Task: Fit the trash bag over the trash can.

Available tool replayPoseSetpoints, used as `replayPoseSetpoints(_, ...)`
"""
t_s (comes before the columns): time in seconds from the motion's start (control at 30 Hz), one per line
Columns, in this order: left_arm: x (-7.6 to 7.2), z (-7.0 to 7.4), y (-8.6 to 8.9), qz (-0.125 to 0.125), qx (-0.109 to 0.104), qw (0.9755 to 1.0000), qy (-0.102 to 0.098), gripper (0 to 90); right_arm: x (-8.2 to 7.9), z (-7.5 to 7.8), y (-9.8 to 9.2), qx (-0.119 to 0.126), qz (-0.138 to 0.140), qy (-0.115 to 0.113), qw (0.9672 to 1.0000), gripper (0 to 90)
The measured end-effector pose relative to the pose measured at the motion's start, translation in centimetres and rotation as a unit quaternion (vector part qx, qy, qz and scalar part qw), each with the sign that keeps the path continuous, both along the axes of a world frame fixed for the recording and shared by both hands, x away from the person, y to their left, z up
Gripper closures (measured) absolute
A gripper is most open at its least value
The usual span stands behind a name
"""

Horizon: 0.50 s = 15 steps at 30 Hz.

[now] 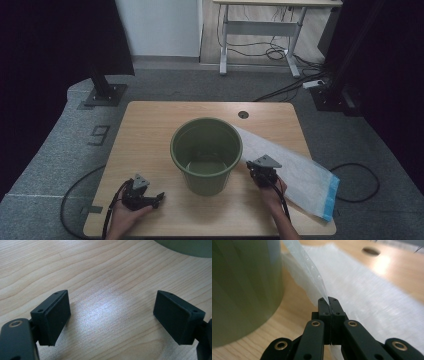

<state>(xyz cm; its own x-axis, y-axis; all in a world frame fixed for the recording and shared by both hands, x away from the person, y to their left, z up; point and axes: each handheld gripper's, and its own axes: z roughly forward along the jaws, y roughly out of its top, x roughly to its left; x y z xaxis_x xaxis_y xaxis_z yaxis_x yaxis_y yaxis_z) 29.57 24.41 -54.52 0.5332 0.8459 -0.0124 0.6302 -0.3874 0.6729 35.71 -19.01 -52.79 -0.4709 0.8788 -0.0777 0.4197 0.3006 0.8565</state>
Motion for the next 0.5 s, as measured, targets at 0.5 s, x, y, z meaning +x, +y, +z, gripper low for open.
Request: replayPoseSetpoints(0.5,0.0,0.0,0.0,0.001,0.000,1.0000,0.000,13.9,-2.3,8.3,-4.4,0.099,-0.044,-0.085,0.9905,88.9)
